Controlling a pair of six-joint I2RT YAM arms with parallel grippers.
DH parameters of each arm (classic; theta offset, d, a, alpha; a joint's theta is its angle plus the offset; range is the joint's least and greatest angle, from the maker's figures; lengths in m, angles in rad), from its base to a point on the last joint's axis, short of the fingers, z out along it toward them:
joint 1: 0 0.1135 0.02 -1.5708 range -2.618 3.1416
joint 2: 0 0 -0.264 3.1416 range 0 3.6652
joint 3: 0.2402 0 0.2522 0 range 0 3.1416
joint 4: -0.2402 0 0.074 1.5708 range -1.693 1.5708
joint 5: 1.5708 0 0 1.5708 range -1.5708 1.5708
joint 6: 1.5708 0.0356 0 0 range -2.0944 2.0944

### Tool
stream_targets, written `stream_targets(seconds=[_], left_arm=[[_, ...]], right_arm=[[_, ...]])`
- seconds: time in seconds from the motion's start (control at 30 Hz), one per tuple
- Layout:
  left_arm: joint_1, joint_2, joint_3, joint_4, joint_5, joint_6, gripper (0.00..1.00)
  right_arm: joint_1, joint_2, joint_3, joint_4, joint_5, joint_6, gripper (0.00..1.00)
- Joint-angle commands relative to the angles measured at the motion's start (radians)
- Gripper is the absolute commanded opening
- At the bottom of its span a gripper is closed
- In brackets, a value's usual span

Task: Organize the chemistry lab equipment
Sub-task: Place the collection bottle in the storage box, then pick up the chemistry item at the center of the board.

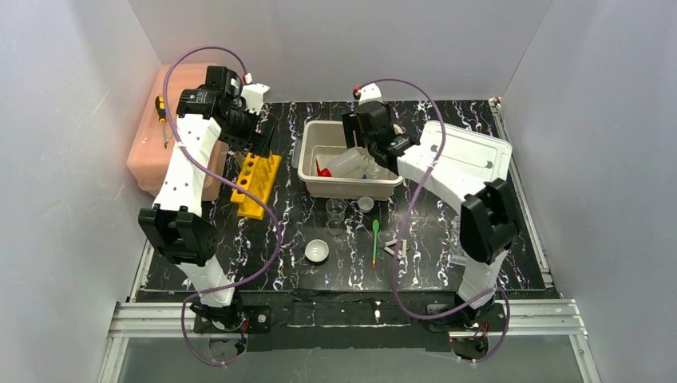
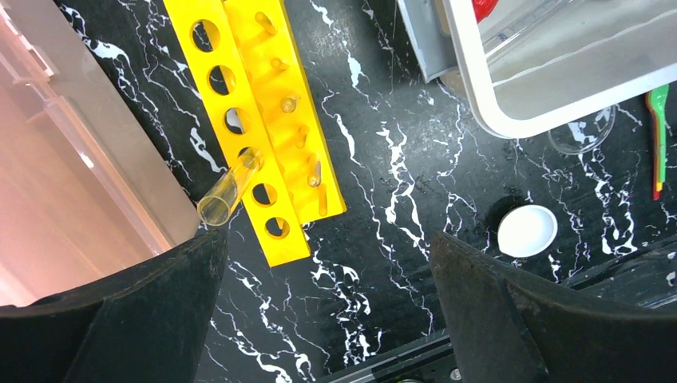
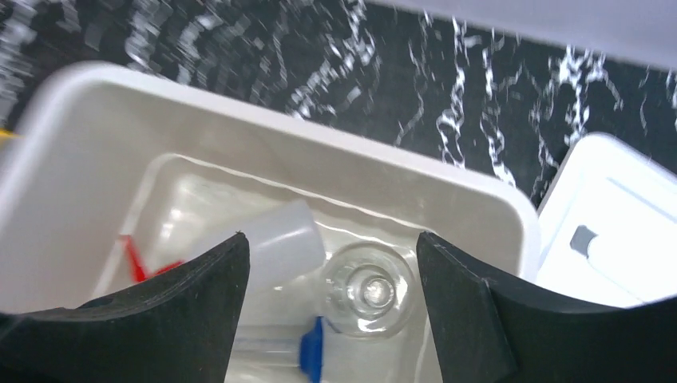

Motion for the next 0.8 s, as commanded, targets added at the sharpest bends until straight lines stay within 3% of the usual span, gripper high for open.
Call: stream_targets(seconds=[0.0,0.17,0.33,0.47,0.6,0.77], left_arm=[[0.006,-0.036,0.043,-0.041,0.040,-0.020,0.98],[0.008,-0.031,0.049,-0.047,0.073,-0.042,0.98],[0.011,-0.032,0.044,-0.041,0.082,-0.053,0.98],[0.012,-0.036,0.037,-0.038,0.086,-0.056,0.98],[0.012,-0.041,0.024,-0.032,0.085,-0.057,0.98],[0.012,-0.047,0.011,-0.029,0.077,-0.058,0.98]], right_arm=[[0.083,-0.146,0.103,-0.083,-0.010,-0.013,0.85],[0.227,-0.220,0.070,-0.187,-0.015,-0.027,0.84],[0.352,-0.268,-0.001,-0.278,-0.009,0.020,0.77],[0.376,-0.314,-0.111,-0.283,-0.062,0.094,0.69],[0.379,-0.342,-0.216,-0.227,-0.137,0.110,0.66],[0.385,-0.309,-0.237,-0.197,-0.213,0.068,0.62]])
